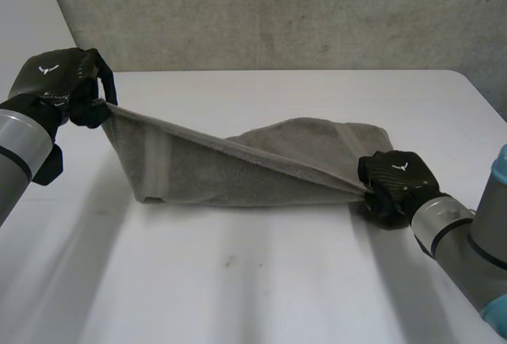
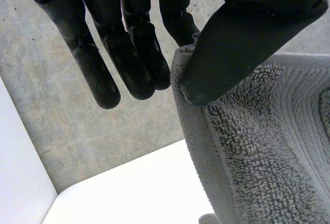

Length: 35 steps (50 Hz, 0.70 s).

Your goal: Fold the towel.

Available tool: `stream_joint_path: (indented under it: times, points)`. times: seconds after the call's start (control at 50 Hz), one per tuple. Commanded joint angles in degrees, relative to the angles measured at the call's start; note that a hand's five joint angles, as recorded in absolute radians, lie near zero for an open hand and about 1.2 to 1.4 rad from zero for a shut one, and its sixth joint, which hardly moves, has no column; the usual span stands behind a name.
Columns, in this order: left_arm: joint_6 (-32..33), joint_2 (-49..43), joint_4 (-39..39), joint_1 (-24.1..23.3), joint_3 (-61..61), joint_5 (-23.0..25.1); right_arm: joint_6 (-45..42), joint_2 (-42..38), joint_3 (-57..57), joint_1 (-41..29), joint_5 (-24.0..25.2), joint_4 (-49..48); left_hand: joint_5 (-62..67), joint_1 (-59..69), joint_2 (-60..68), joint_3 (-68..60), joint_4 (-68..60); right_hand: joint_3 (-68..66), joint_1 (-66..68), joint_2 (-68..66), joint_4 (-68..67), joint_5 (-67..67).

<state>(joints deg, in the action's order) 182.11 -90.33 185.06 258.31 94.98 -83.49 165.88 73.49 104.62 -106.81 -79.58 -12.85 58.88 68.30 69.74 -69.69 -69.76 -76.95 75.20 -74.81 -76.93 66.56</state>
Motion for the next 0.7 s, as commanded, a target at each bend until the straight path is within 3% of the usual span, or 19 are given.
stream_joint_path:
  times: [0.02, 0.14, 0.18, 0.42, 0.46, 0.56, 0.7]
  points:
    - [-1.6, 0.7, 0.0, 0.1, 0.7, 0.2, -1.8, 0.4, 0.7, 1.2, 4.5, 1.0, 11.1, 11.7, 10.3, -10.3, -10.2, -3.0, 4.8, -5.2, -3.1, 3.4]
    - [-1.7, 2.2, -0.3, 0.1, 1.6, 0.3, -5.3, 2.5, -0.5, 2.5, 4.9, 3.5, 11.1, 11.7, 10.3, -10.3, -10.2, -3.0, 4.8, -5.2, -3.1, 3.4]
    - [-1.7, 3.9, -0.7, 0.1, 2.3, 0.4, -7.7, 8.0, -2.0, 2.3, 5.0, 7.8, 11.1, 11.7, 10.3, -10.3, -10.2, -3.0, 4.8, -5.2, -3.1, 3.4]
    - [-2.5, 10.6, -4.6, -0.2, 5.5, 0.8, -11.2, 19.5, -13.1, 2.4, 5.0, 28.1, 11.1, 11.7, 10.3, -10.3, -10.2, -3.0, 4.8, -5.2, -3.1, 3.4]
    - [-2.4, 10.6, -5.5, -0.4, 6.4, 0.9, -13.9, 18.6, -15.9, 2.4, 5.3, 35.7, 11.1, 11.7, 10.3, -10.3, -10.2, -3.0, 4.8, -5.2, -3.1, 3.4]
    - [-2.0, 9.1, -5.1, -0.3, 7.6, 1.0, -20.2, 13.0, -18.3, 1.8, 4.5, 43.4, 11.1, 11.7, 10.3, -10.3, -10.2, -3.0, 4.8, -5.2, -3.1, 3.4]
    - [-1.8, -2.5, -4.3, -1.1, 3.9, 1.1, -24.1, 0.8, -24.1, 1.0, 2.2, 44.5, 11.1, 11.7, 10.3, -10.3, -10.2, -3.0, 4.8, -5.2, -3.1, 3.4]
